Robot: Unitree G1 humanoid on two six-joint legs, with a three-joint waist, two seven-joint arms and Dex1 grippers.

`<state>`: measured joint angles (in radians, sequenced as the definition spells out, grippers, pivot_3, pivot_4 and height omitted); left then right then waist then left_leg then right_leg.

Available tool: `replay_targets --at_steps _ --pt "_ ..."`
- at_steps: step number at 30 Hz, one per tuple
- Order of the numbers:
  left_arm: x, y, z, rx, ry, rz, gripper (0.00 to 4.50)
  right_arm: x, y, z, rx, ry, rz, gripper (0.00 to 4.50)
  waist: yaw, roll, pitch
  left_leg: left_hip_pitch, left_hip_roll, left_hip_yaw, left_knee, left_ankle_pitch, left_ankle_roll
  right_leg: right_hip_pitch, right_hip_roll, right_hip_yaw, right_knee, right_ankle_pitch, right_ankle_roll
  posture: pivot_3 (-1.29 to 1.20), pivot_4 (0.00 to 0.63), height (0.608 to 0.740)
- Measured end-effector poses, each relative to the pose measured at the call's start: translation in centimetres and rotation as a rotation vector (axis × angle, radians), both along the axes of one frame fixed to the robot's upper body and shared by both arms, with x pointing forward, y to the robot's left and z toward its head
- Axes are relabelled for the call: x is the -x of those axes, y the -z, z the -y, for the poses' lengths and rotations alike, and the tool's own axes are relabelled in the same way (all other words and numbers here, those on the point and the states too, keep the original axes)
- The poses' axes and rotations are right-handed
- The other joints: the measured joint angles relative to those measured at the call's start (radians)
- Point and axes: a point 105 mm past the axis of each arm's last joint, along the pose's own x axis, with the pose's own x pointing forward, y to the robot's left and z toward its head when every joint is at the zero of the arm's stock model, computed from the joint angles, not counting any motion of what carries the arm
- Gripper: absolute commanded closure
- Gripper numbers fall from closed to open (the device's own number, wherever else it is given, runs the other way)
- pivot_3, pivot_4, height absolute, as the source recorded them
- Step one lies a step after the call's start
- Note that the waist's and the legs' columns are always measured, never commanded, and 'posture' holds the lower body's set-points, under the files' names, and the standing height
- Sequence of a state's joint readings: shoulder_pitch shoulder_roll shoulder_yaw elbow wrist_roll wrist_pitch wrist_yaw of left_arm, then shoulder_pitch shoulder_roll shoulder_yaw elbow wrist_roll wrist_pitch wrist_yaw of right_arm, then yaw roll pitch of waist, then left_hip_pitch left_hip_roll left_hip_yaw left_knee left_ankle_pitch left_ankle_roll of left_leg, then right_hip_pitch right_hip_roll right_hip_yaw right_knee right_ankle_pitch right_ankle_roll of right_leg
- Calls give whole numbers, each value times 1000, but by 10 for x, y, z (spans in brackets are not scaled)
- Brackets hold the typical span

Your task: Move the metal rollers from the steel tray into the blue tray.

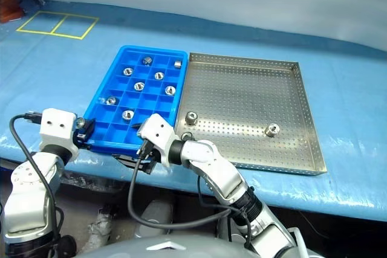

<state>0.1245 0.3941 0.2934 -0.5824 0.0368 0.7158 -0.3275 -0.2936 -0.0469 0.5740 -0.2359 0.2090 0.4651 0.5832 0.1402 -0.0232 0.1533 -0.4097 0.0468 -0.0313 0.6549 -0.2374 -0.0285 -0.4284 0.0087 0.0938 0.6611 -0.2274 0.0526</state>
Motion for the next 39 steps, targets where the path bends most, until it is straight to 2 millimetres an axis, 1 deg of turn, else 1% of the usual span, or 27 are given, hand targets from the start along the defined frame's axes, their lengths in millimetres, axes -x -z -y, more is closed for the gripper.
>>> replay_targets --at_steps 3,5,10,12,15,17,18,20,23,26,28,32,36,39 --pt "-1 10 6 4 25 -40 2605 0 -2 1 -4 9 6 0 -9 0 0 0 0 0 0 0 0 0 0 0 0 0 0 303 150 740" --pt "0 15 7 2 34 -65 1830 -1 -1 3 -2 21 6 0 -17 0 0 0 0 0 0 0 0 0 0 0 0 0 0 298 150 740" --pt "0 13 6 17 34 -61 292 -5 0 7 1 46 2 0 -32 0 0 0 0 0 0 0 0 0 0 0 0 0 0 298 150 740" --pt "-2 6 10 76 41 -21 292 -6 0 9 2 55 4 0 -37 -1 0 0 0 0 0 0 0 0 0 0 -1 0 0 298 150 740" --pt "-6 -15 20 137 76 74 292 -11 -3 13 -1 77 12 0 -42 -1 0 0 0 0 0 0 0 0 0 0 -1 0 0 297 150 740" --pt "-9 -28 30 183 111 136 292 -17 -7 18 5 99 24 0 -42 -1 0 0 0 0 0 0 0 1 0 0 -1 0 0 297 150 740" --pt "-10 -33 35 203 128 161 292 -20 -9 20 9 109 33 0 -42 -1 0 0 0 0 0 0 0 1 0 0 -1 0 0 294 150 740" --pt "-11 -38 52 220 191 192 292 -32 -18 29 27 153 70 0 -43 -1 0 0 0 0 0 0 0 1 0 1 -1 1 1 294 150 740" --pt "-9 -32 71 236 258 183 292 -53 -26 44 89 267 125 0 -43 -1 0 0 0 0 0 0 0 0 0 1 -1 1 0 288 150 740" --pt "-2 -22 89 240 335 163 292 -73 -25 59 154 389 113 0 -46 -1 0 0 0 0 -1 0 0 -1 0 1 -1 1 0 277 150 740" --pt "4 -15 100 235 412 140 292 -80 -21 66 181 420 92 0 -46 0 0 0 0 0 -2 0 0 -1 0 1 -1 1 -2 277 150 740" --pt "14 -5 113 217 528 123 292 -85 -6 71 222 427 37 0 -48 1 1 0 0 1 -3 0 0 -1 0 1 -1 0 -1 279 150 740" --pt "21 7 114 241 547 114 292 -87 5 72 242 403 6 0 -54 2 2 0 0 1 -3 0 0 -1 0 2 -2 0 -1 278 150 740" --pt "28 17 115 257 561 89 292 -88 8 74 245 405 0 0 -55 2 2 0 0 1 -3 0 0 -1 0 2 -2 0 -1 281 150 740"
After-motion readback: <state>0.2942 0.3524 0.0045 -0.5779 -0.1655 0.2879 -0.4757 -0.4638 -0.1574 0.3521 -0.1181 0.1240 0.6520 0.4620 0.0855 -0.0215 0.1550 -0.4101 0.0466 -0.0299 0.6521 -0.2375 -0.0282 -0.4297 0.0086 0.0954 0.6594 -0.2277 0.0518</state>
